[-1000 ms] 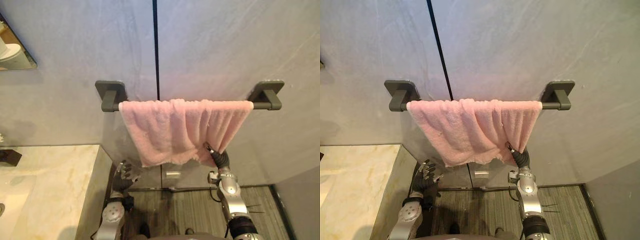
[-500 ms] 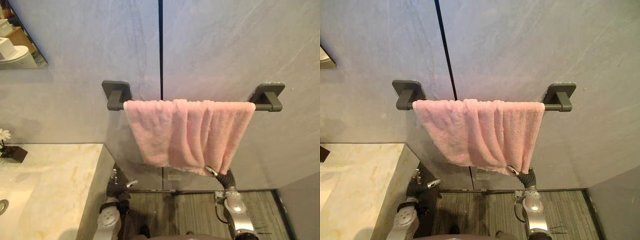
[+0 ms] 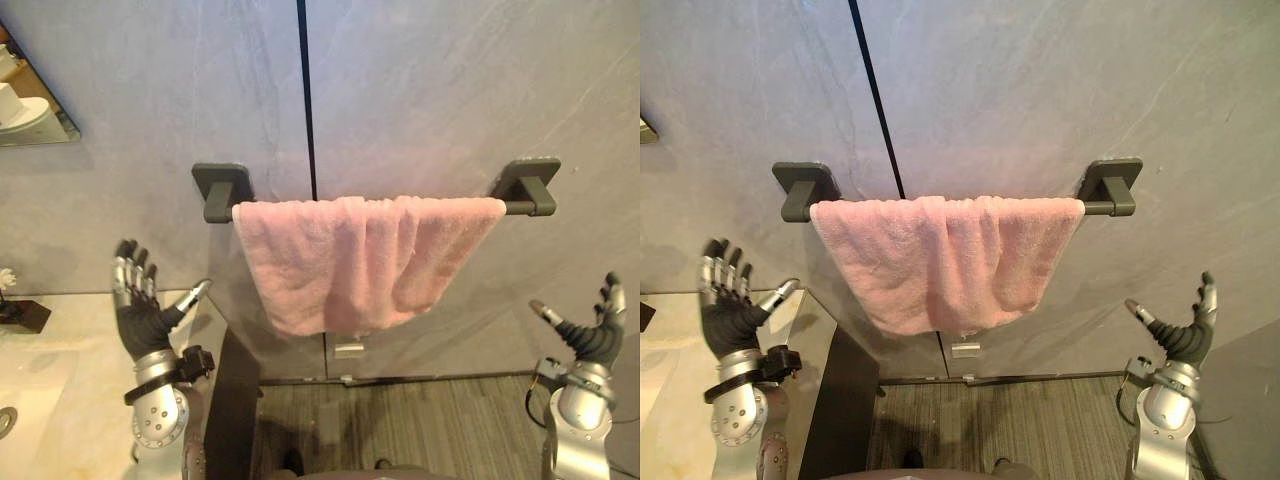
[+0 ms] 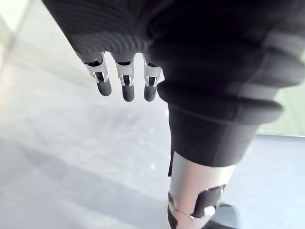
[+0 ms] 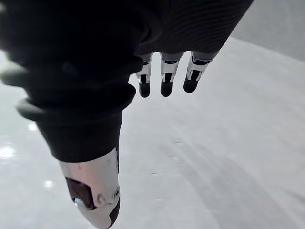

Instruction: Organize washtable

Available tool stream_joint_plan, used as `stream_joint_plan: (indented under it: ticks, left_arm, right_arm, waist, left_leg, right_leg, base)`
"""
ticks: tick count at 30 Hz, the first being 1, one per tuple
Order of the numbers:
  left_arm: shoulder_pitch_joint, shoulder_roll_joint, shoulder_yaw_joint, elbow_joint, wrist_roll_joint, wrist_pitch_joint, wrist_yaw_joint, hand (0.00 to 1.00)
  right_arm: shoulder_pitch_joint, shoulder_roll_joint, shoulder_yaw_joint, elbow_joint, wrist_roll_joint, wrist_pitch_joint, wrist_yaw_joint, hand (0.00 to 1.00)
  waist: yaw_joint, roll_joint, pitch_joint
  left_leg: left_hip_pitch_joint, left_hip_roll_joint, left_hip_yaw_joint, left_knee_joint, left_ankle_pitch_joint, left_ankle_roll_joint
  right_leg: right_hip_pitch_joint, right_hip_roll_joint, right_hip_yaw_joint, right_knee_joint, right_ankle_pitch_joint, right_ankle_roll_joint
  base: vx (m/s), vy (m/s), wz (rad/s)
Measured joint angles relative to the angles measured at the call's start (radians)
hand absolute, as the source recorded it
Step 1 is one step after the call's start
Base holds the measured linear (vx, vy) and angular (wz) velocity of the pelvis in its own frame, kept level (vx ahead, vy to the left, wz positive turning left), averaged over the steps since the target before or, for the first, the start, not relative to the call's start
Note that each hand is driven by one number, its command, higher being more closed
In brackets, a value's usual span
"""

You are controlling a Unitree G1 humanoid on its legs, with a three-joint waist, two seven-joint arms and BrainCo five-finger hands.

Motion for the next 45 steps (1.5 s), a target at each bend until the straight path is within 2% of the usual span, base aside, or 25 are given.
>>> stream_joint_plan:
  ticks: [1,5,8,10,13,15,16,18,20,22,23,27,32,35,36,37,39,42,45]
  left_arm:
    - [0.0,0.005,0.0,-0.027,0.001,-0.006,0.001,0.0]
    - [-0.001,0.067,0.003,-0.151,0.02,-0.036,0.022,0.0]
    - [-0.017,0.14,0.0,-0.241,0.007,-0.076,0.021,0.0]
    - [-0.051,0.217,-0.058,-0.287,-0.022,-0.103,0.011,0.0]
    - [-0.09,0.298,-0.159,-0.295,-0.07,-0.132,-0.032,0.0]
    - [-0.116,0.395,-0.282,-0.284,-0.16,-0.136,-0.103,0.0]
    - [-0.123,0.416,-0.309,-0.277,-0.181,-0.135,-0.123,0.0]
    - [-0.152,0.488,-0.411,-0.215,-0.259,-0.131,-0.213,0.0]
    - [-0.18,0.537,-0.486,-0.131,-0.299,-0.118,-0.256,0.0]
    - [-0.194,0.58,-0.551,-0.065,-0.312,-0.095,-0.294,0.0]
    - [-0.206,0.603,-0.592,-0.024,-0.319,-0.075,-0.321,0.0]
    - [-0.213,0.625,-0.635,0.078,-0.318,-0.038,-0.355,0.0]
    - [-0.224,0.605,-0.69,0.174,-0.298,-0.002,-0.37,0.0]
    - [-0.224,0.537,-0.691,0.258,-0.244,0.031,-0.378,0.0]
    - [-0.224,0.495,-0.683,0.296,-0.214,0.04,-0.375,0.0]
    - [-0.224,0.475,-0.677,0.312,-0.196,0.043,-0.375,0.0]
    - [-0.223,0.366,-0.627,0.369,-0.108,0.044,-0.353,0.0]
    - [-0.223,0.27,-0.525,0.409,0.017,0.041,-0.292,0.0]
    - [-0.221,0.229,-0.458,0.422,0.119,0.041,-0.237,0.0]
  right_arm:
    - [-0.001,-0.005,0.0,-0.037,0.001,-0.006,0.0,0.0]
    - [-0.044,-0.067,0.0,-0.244,0.055,-0.074,0.0,0.0]
    - [-0.106,-0.148,0.015,-0.387,0.142,-0.167,0.022,0.0]
    - [-0.168,-0.241,0.117,-0.407,0.202,-0.227,0.054,0.0]
    - [-0.233,-0.332,0.273,-0.422,0.273,-0.256,0.115,0.0]
    - [-0.311,-0.421,0.454,-0.425,0.368,-0.284,0.189,0.0]
    - [-0.323,-0.438,0.49,-0.425,0.394,-0.286,0.208,0.0]
    - [-0.361,-0.499,0.632,-0.422,0.514,-0.286,0.294,0.0]
    - [-0.366,-0.547,0.73,-0.413,0.568,-0.278,0.337,0.0]
    - [-0.366,-0.598,0.833,-0.39,0.597,-0.263,0.376,0.0]
    - [-0.367,-0.639,0.902,-0.368,0.603,-0.241,0.403,0.0]
    - [-0.382,-0.693,1.003,-0.27,0.603,-0.202,0.441,0.0]
    - [-0.397,-0.675,1.073,-0.142,0.497,-0.165,0.461,0.0]
    - [-0.365,-0.584,1.062,-0.047,0.386,-0.152,0.456,0.0]
    - [-0.337,-0.522,1.036,-0.01,0.323,-0.15,0.45,0.0]
    - [-0.324,-0.494,1.021,0.005,0.296,-0.15,0.445,0.0]
    - [-0.273,-0.376,0.942,0.084,0.168,-0.128,0.398,0.0]
    - [-0.219,-0.284,0.823,0.167,0.053,-0.09,0.336,0.0]
    - [-0.174,-0.244,0.733,0.171,-0.006,-0.074,0.296,0.0]
  waist:
    - [0.0,0.0,0.0]
    - [0.0,0.0,0.0]
    - [0.002,-0.001,-0.007]
    - [0.003,-0.003,-0.035]
    - [0.007,-0.001,-0.053]
    - [0.007,0.003,-0.056]
    - [0.008,0.003,-0.056]
    - [0.011,0.005,-0.057]
    - [0.012,0.005,-0.058]
    - [0.011,0.004,-0.06]
    - [0.011,0.003,-0.062]
    - [0.01,0.003,-0.063]
    - [0.013,0.007,-0.066]
    - [0.012,0.011,-0.066]
    - [0.012,0.012,-0.065]
    - [0.013,0.013,-0.065]
    - [0.013,0.016,-0.063]
    - [0.013,0.018,-0.061]
    - [0.011,0.022,-0.061]
  left_leg:
    - [0.001,0.0,0.0,0.0,0.0,0.0]
    - [0.005,0.0,0.001,0.0,0.0,0.001]
    - [0.008,-0.001,0.002,0.0,0.0,0.001]
    - [0.01,-0.001,0.002,0.0,0.0,0.001]
    - [0.014,-0.001,0.002,0.0,0.0,0.001]
    - [0.023,-0.002,0.004,-0.001,0.0,0.001]
    - [0.024,-0.002,0.004,-0.001,0.0,0.001]
    - [0.026,-0.004,0.003,-0.006,0.001,0.001]
    - [0.027,-0.004,0.003,-0.006,0.003,0.001]
    - [0.027,-0.005,0.004,-0.006,0.006,0.003]
    - [0.027,-0.005,0.005,-0.006,0.008,0.005]
    - [0.027,-0.004,0.015,-0.006,0.012,0.004]
    - [0.022,-0.003,0.022,-0.003,0.013,0.004]
    - [0.022,-0.003,0.023,-0.005,0.013,0.004]
    - [0.022,-0.003,0.023,-0.006,0.013,0.004]
    - [0.022,-0.003,0.023,-0.006,0.013,0.004]
    - [0.022,-0.005,0.022,-0.006,0.014,0.005]
    - [0.018,-0.005,0.02,-0.007,0.015,0.006]
    - [0.003,-0.005,0.018,-0.007,0.019,0.007]
  right_leg:
    - [0.0,0.0,0.0,0.001,0.0,0.0]
    - [0.002,0.0,0.002,0.003,0.0,0.0]
    - [0.004,0.001,0.002,0.007,0.0,0.0]
    - [0.006,0.002,0.002,0.008,0.0,0.0]
    - [0.006,0.002,0.003,0.014,0.0,0.0]
    - [0.01,0.001,0.006,0.021,-0.001,0.002]
    - [0.01,0.001,0.006,0.022,-0.002,0.002]
    - [0.004,0.001,0.006,0.032,-0.004,0.003]
    - [0.003,0.001,0.006,0.035,-0.004,0.003]
    - [0.001,0.001,0.007,0.035,-0.004,0.003]
    - [0.001,0.001,0.007,0.035,-0.004,0.003]
    - [0.0,0.002,0.02,0.036,-0.002,0.001]
    - [-0.013,0.003,0.026,0.038,-0.001,0.0]
    - [-0.015,0.003,0.027,0.041,-0.001,0.0]
    - [-0.016,0.003,0.027,0.041,-0.001,0.0]
    - [-0.016,0.003,0.027,0.042,-0.001,0.0]
    - [-0.017,0.001,0.027,0.043,-0.002,0.0]
    - [-0.02,0.001,0.027,0.043,-0.002,-0.001]
    - [-0.035,0.001,0.026,0.042,-0.002,-0.001]
  base:
    - [-0.04,-0.007,-0.01]
    - [-0.02,-0.005,-0.01]
    - [0.0,0.0,0.0]
    - [0.0,0.0,0.0]
    - [-0.04,-0.01,-0.01]
    - [-0.07,-0.008,-0.02]
    - [-0.11,-0.009,0.02]
    - [-0.1,-0.008,0.03]
    - [-0.06,-0.006,0.0]
    - [-0.04,-0.007,-0.02]
    - [-0.03,-0.009,-0.03]
    - [-0.01,-0.007,-0.08]
    - [0.0,-0.008,-0.04]
    - [0.0,0.0,0.0]
    - [0.0,0.0,0.0]
    - [0.0,0.0,0.0]
    - [-0.02,-0.004,0.0]
    - [-0.01,-0.002,0.0]
    - [0.0,0.0,0.0]
